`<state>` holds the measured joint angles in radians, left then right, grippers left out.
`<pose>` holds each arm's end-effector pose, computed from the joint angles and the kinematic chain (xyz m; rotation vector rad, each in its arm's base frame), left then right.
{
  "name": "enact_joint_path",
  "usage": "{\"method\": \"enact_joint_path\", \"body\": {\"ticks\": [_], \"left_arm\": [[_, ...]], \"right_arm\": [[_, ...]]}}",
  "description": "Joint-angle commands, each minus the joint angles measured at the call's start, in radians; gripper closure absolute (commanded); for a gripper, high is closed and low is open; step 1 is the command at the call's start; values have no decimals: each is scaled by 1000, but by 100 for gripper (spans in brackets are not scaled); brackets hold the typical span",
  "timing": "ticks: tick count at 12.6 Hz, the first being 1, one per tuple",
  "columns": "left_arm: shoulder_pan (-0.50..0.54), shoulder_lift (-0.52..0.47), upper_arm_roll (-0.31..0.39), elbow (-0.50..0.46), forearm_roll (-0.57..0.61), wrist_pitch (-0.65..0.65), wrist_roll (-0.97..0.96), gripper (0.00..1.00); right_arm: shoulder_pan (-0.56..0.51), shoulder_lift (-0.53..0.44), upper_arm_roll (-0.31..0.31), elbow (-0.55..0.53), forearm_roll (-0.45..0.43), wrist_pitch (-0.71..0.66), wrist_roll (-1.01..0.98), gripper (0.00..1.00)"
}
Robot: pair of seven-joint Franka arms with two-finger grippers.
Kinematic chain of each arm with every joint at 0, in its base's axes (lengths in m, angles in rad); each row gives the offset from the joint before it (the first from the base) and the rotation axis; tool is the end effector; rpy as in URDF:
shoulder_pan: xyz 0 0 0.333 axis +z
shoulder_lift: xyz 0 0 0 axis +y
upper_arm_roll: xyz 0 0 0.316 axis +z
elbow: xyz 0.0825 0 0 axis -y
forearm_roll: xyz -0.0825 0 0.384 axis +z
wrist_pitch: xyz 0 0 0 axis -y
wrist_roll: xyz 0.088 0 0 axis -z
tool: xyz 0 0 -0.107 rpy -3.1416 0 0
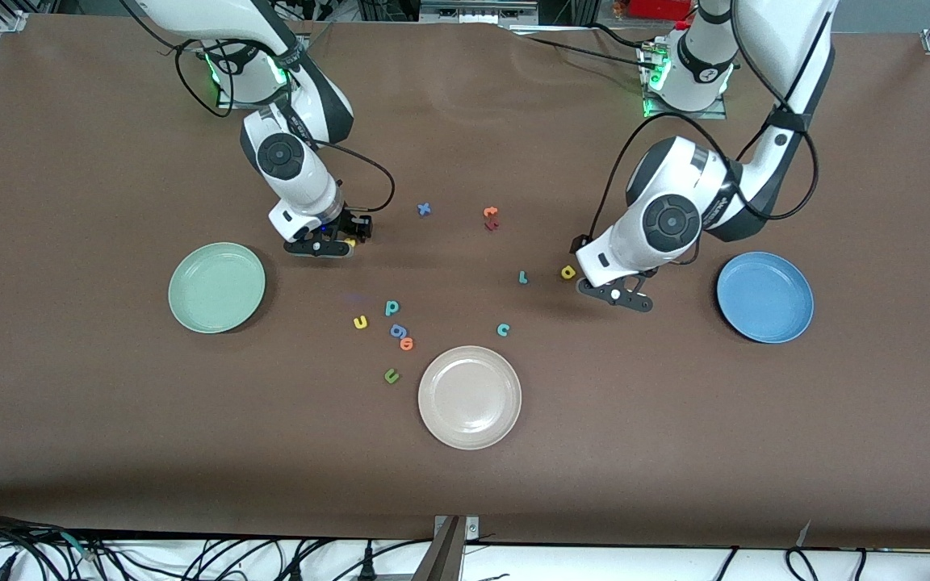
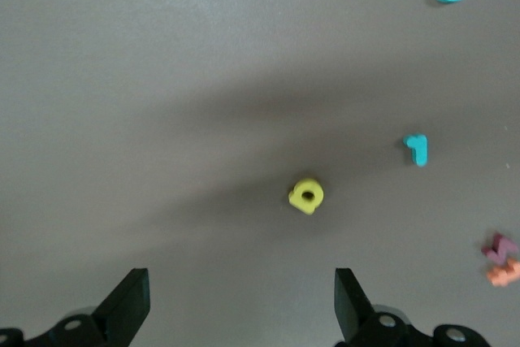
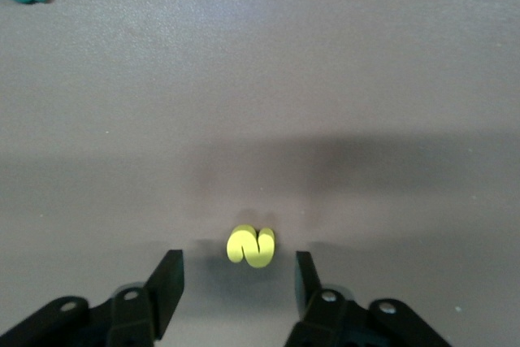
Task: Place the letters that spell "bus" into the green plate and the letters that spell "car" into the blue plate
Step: 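Grasp the yellow 2 with the right gripper while the left gripper reaches the yellow a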
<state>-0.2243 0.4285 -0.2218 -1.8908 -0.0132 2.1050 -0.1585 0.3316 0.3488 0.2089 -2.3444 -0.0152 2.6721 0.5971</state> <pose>0.5505 -0.2575 0.2680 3.0556 -0.4145 -0.3498 0.4377 0.2680 0.1867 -3.0926 0.0847 0.0708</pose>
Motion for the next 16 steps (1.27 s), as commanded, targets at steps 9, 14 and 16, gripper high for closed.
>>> {"method": "enact_joint_path", "body": {"ticks": [9, 14, 16], "left_arm": [[-72, 33, 12, -48, 315, 213, 482, 1], [-99, 64, -21, -79, 315, 217, 560, 4], [-101, 73, -48, -86, 315, 228, 547, 8]], "right_arm": [[3, 4, -9, 2, -37, 16, -5, 88], [0, -70, -144, 126, -37, -258, -269, 89], [-5, -60, -276, 162, -31, -319, -513, 88]]}}
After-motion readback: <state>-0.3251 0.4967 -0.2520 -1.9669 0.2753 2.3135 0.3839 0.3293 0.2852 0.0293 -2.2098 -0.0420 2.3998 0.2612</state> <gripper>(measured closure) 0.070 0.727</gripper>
